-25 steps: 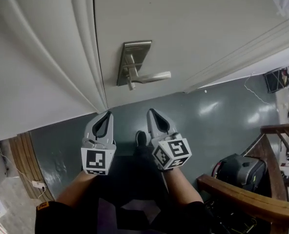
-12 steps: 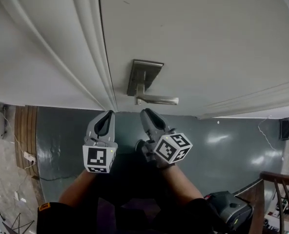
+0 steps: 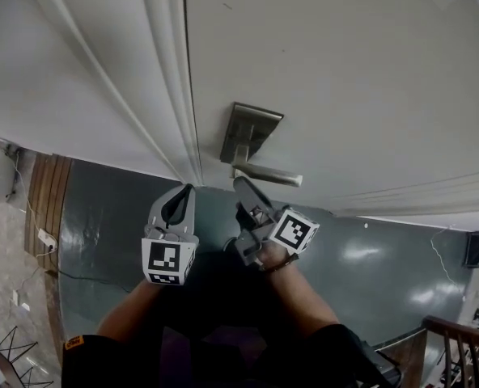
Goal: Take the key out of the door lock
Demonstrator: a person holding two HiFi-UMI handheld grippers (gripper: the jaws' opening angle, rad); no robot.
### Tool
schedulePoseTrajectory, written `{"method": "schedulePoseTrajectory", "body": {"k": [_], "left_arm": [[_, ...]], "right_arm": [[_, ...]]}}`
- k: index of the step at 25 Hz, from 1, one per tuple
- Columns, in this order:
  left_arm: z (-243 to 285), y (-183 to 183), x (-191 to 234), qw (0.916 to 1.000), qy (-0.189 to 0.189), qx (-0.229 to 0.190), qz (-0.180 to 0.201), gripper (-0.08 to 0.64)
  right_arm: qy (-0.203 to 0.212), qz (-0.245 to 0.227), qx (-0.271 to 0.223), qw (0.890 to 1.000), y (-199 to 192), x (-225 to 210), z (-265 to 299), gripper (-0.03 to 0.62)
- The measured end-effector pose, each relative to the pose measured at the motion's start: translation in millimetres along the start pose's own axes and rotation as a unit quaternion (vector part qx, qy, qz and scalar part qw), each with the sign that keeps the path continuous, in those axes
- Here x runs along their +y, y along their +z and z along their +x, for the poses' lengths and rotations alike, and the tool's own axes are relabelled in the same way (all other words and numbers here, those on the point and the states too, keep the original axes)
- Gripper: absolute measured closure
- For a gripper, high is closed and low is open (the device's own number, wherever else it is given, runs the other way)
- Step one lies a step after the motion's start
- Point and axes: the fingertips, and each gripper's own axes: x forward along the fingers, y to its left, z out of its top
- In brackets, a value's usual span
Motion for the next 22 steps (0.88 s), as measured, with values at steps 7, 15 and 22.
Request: {"method": "schedulePoseTrajectory", "body": {"k": [7,15,22], "left_arm": [[-9.3,1.5,7.8,0.9999,0.016,-0.002,0.001,0.543],[-8.1,-1.4,13.4,0.9999,0.016,-0.002,-0.001,0.543],[-13.3,-3.2,13.9,1.0000,0.003,-0.002,-0.004,0.543]], "right_arm": [[0.029,0.040,-0.002,0.999,3.0,3.7,11.1,0.517],[0.041,0.094,-0.012,0.995,8.4,-0.8,18.0,0.563],[0.034,0.149,-0.036,0.988,1.3,1.0,11.2,0.577]]}}
